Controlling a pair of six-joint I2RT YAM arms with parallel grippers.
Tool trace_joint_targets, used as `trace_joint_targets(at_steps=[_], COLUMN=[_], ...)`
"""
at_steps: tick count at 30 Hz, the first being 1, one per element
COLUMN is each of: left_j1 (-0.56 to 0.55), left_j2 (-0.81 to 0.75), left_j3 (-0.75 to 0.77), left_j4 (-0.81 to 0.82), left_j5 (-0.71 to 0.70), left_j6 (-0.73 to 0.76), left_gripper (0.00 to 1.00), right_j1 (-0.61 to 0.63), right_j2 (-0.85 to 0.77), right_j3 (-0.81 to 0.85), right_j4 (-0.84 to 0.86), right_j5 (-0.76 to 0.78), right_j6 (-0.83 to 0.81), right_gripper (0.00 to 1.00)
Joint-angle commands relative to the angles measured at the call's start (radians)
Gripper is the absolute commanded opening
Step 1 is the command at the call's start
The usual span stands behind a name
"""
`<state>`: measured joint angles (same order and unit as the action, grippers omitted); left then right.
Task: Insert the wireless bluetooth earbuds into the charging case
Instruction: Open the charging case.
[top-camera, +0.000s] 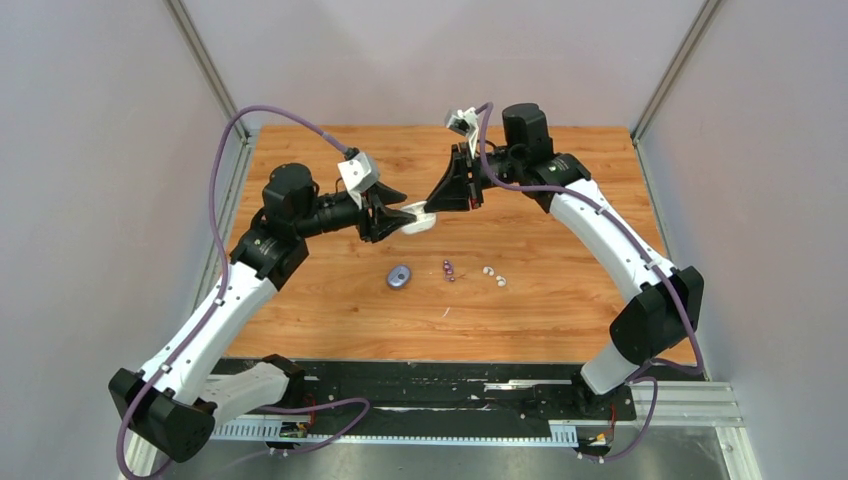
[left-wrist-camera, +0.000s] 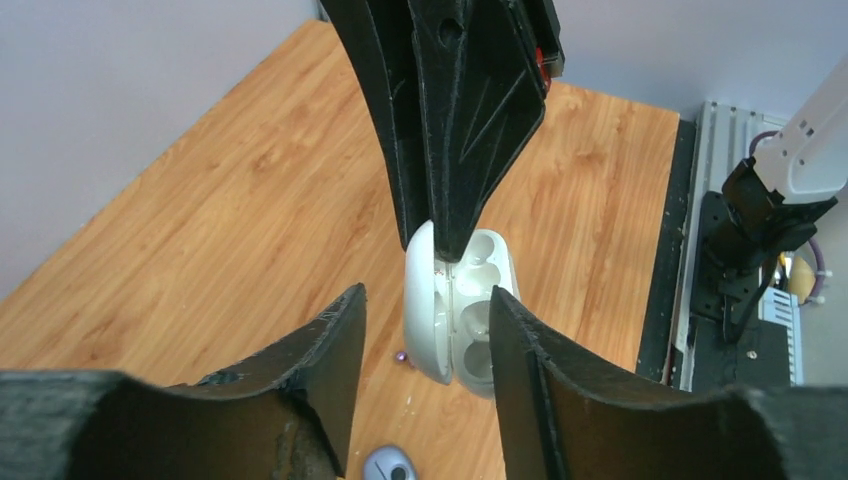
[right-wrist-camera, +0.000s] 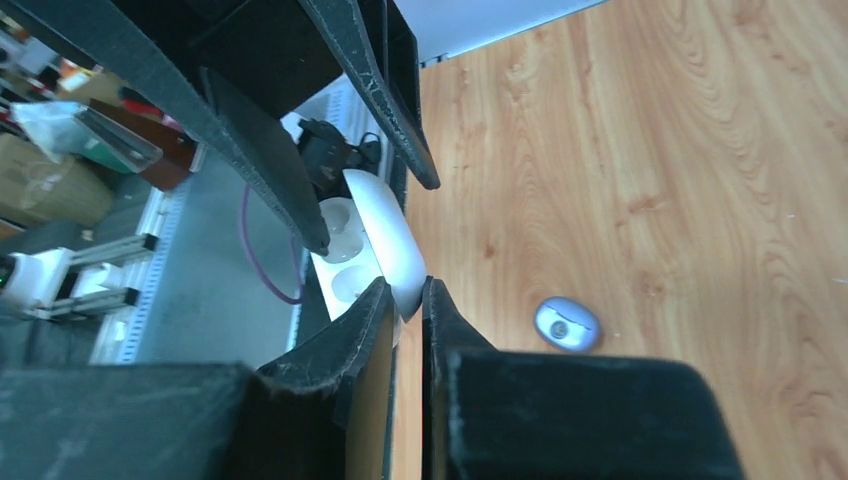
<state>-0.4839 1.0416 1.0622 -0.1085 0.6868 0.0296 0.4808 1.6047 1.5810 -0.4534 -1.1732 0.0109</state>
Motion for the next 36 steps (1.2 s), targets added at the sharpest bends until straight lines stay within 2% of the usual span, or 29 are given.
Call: trace_joint_targets(at_steps=[1,4,6,9,11,16,21,24,28,33,36], left_j1=[-0.003,-0.003,-0.002,0.001,0.001,0.001,0.001,0.002,0.001,0.001,0.001], left_j2=[0.027,0.026,0.028,0.049,0.083,0.184,0.282,0.319,0.319,0.313,0.307], left_j3=[0.091,0.116,0.147,0.201,0.238,0.323,0.415,0.453,0.444,0.449,0.446], left_j4=[-0.151,-0.185,-0.226,-0.313,-0.354,-0.396,-0.478,-0.543,-0.552,-0.599,-0.609], left_j5=[0.044,0.044,0.037,0.060,0.081,0.013,0.038,0.092,0.097,0.100,0.090], left_j6=[0.026,0.023,0.025,0.027,0.008,-0.082,-0.043,-0.009,0.000,0.031,0.040], left_gripper=[0.59,0.64,0.72,0.76,0.74,0.60,0.51,0.51,0.50,0.56,0.52], right_j1=[0.007,0.008,0.009,0.015,0.022,0.075,0.112,0.123,0.127,0.127,0.129], right_j2=[-0.031,-0.048,-0.058,-0.079,-0.088,-0.111,-0.117,-0.119,-0.120,-0.123,-0.120], right_j3=[0.062,0.061,0.060,0.049,0.039,0.015,0.021,0.019,0.019,0.011,0.012], right_j4=[-0.070,-0.107,-0.135,-0.169,-0.177,-0.180,-0.197,-0.196,-0.196,-0.196,-0.195], right_j5=[0.069,0.110,0.148,0.199,0.228,0.359,0.412,0.436,0.448,0.456,0.453], right_j6=[-0.173,-0.247,-0.300,-0.384,-0.410,-0.467,-0.504,-0.509,-0.510,-0.512,-0.512], right_gripper=[0.00,0.00,0.00,0.00,0.00,0.00,0.00,0.00,0.00,0.00,0.00])
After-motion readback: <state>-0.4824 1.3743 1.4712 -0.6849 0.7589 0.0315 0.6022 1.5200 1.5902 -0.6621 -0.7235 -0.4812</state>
